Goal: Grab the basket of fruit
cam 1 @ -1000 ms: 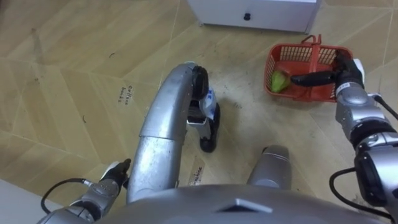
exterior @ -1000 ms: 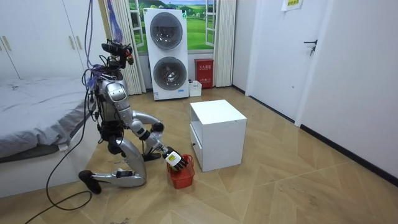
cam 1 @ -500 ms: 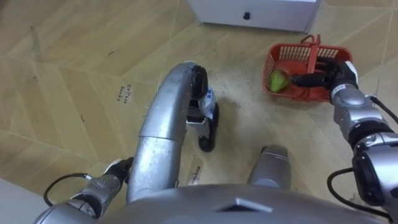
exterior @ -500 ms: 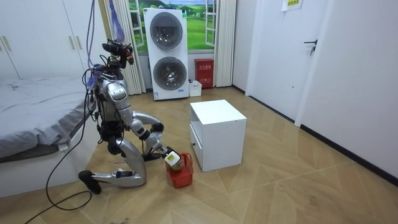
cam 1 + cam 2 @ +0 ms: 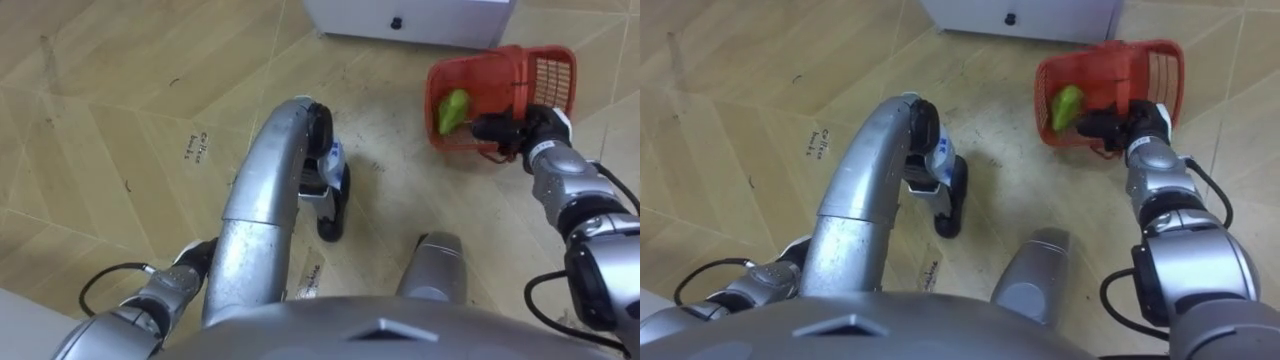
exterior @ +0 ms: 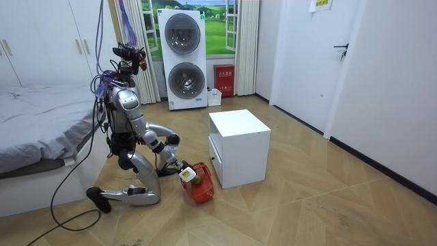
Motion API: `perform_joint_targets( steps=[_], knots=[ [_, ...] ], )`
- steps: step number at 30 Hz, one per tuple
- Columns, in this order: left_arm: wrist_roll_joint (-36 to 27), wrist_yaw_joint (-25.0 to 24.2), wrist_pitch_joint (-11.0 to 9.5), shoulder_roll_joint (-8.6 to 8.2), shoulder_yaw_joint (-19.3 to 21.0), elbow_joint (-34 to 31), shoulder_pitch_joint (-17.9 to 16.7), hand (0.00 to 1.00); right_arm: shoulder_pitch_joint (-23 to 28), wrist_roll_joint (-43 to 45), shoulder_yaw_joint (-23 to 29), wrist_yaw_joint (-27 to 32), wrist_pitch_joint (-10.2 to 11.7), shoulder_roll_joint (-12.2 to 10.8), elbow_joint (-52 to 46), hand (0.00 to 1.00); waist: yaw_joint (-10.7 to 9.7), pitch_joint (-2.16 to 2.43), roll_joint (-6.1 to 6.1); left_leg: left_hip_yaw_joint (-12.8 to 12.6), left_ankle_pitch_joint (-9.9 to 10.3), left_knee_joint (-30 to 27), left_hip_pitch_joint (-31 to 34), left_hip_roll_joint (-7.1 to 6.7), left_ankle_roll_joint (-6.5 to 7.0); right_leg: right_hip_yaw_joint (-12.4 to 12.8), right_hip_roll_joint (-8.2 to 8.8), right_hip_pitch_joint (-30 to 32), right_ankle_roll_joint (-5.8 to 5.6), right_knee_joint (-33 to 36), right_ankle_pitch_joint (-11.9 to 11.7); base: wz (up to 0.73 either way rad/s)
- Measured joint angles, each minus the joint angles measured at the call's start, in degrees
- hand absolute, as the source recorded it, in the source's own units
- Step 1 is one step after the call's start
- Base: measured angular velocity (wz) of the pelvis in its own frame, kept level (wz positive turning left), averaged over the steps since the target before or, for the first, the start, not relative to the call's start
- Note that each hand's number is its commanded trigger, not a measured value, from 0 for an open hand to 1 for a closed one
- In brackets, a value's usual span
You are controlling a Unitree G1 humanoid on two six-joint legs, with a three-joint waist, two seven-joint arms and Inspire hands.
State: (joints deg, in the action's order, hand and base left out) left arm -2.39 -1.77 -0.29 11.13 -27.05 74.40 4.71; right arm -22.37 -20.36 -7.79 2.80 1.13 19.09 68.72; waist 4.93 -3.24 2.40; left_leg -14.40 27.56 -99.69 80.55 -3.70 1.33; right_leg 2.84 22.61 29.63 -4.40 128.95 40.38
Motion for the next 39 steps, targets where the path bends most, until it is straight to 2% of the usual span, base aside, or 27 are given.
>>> perform_joint_targets(
  steps=[13, 17, 24, 26, 28, 29, 30, 31, 32, 34, 37, 38, 39],
  knots=[
    [-0.4, 0.02, -0.02, -0.38, 0.13, 0.02, 0.6, 0.0, 0.02, -0.12, 0.03, 0.14, -0.02, -0.4, 0.48, 1.0, -0.2, 0.03, -0.05, 0.72, -0.04, -0.69, 0.0, 0.04, 0.16, -0.35, -0.78, -0.76, -0.01, 0.06, -0.01, 0.0],
    [-0.43, 0.02, -0.03, -0.39, 1.54, 0.1, 0.48, 0.0, 0.01, -0.1, 0.01, -0.24, -0.02, -0.45, 0.48, 1.0, -0.13, 0.0, 0.0, 0.8, 0.03, -0.97, -0.02, 0.07, 0.29, 0.01, -1.08, -0.76, -0.01, 0.17, 0.0, -0.02],
    [-0.4, 0.09, -0.08, -0.39, 4.46, 0.27, 0.31, 0.0, 0.01, -0.13, 0.01, -0.44, -0.04, -0.6, -0.44, 1.0, -0.25, -0.54, 1.13, 1.37, 0.07, -1.33, -0.09, 0.1, 0.36, 0.11, -1.7, -1.4, 0.02, 0.2, 0.0, -0.01],
    [-0.4, 0.09, -0.07, -0.36, 6.66, -0.15, 0.5, 0.0, 0.01, -0.08, 0.02, -0.32, -0.08, -0.59, -2.47, 1.0, -0.28, -0.77, 1.93, 1.64, 0.08, -1.57, -0.12, -0.13, 0.37, 0.01, -1.82, -1.77, 0.04, 0.13, 0.01, 0.0],
    [-0.41, 0.09, -0.08, -0.29, 7.21, -0.23, 0.49, 0.0, 0.01, -0.07, 0.2, -0.04, -0.08, -0.56, -4.7, 1.0, -0.58, -0.87, 2.21, 2.41, 0.09, -2.07, -0.16, -0.31, 0.38, -0.7, -2.22, -2.63, 0.05, -0.14, 0.0, 0.02],
    [-0.38, 0.11, -0.09, -0.19, 8.11, -0.43, 0.53, 0.0, 0.01, -0.09, 0.2, 0.32, -0.08, -0.66, -6.42, 1.0, -0.76, -0.88, 2.68, 2.93, 0.12, -2.37, -0.27, -0.83, 0.4, -0.86, -2.48, -3.16, 0.07, -0.25, 0.01, 0.0],
    [-0.38, 0.11, -0.09, -0.1, 8.57, -0.54, 0.5, 0.0, 0.01, -0.1, 0.19, 0.42, -0.08, -0.72, -7.41, 1.0, -0.96, -0.83, 2.85, 3.27, 0.14, -2.47, -0.35, -1.01, 0.36, -0.93, -2.52, -3.45, 0.08, -0.29, 0.01, -0.04],
    [-0.38, 0.16, -0.12, 0.27, 9.13, -0.85, 0.24, 0.0, 0.01, -0.06, 0.19, 0.56, -0.08, -0.85, -9.47, 1.0, -1.51, -0.67, 3.52, 3.73, 0.24, -2.75, -0.43, -1.28, 0.2, -0.98, -2.58, -3.89, 0.1, -0.33, 0.0, -0.04],
    [-0.39, 0.26, -0.17, 0.74, 9.14, -0.88, 0.39, 0.0, 0.01, -0.06, 0.22, 1.06, -0.07, -0.83, -11.76, 1.0, -2.07, -0.85, 4.19, 3.8, 0.42, -2.96, -0.86, -1.4, 0.47, -1.18, -2.52, -4.62, 0.17, -0.43, 0.02, 0.0],
    [-0.38, 1.02, -0.17, 1.01, 9.19, -0.83, 0.51, 0.0, -0.01, 0.42, 0.62, 2.16, -0.03, -0.83, -14.09, 1.0, -3.33, -0.69, 4.77, 4.07, 0.78, -3.52, -1.57, -1.86, 1.1, -1.85, -2.5, -6.32, 0.25, -0.87, 0.04, 0.02],
    [-0.32, 1.53, -0.32, 1.09, 10.85, -0.93, 0.77, 0.0, 0.09, 1.28, 2.44, 2.52, -0.09, -0.79, -16.59, 1.0, -3.82, -0.52, 4.82, 4.37, 2.28, -5.04, -3.08, -1.97, 2.05, -2.22, -2.67, -8.73, 0.25, -1.72, -0.12, -0.07],
    [-0.35, 1.81, -0.43, 1.19, 11.26, -1.04, 0.78, 0.0, 0.23, 0.7, 2.81, 2.86, -0.55, -0.8, -18.16, 1.0, -4.05, -0.03, 4.77, 4.37, 2.8, -5.42, -3.17, -2.0, 2.55, -2.27, -2.78, -9.21, 0.28, -2.19, -0.13, 0.0],
    [-0.34, 2.46, -0.6, 1.44, 11.29, -1.11, 0.88, 0.0, 0.22, 0.55, 2.85, 3.29, -0.93, -0.8, -19.9, 1.0, -4.57, 0.2, 4.82, 4.23, 3.13, -5.52, -3.29, -1.99, 3.21, -2.24, -3.28, -9.69, 0.28, -2.94, -0.06, 0.04]
  ],
)
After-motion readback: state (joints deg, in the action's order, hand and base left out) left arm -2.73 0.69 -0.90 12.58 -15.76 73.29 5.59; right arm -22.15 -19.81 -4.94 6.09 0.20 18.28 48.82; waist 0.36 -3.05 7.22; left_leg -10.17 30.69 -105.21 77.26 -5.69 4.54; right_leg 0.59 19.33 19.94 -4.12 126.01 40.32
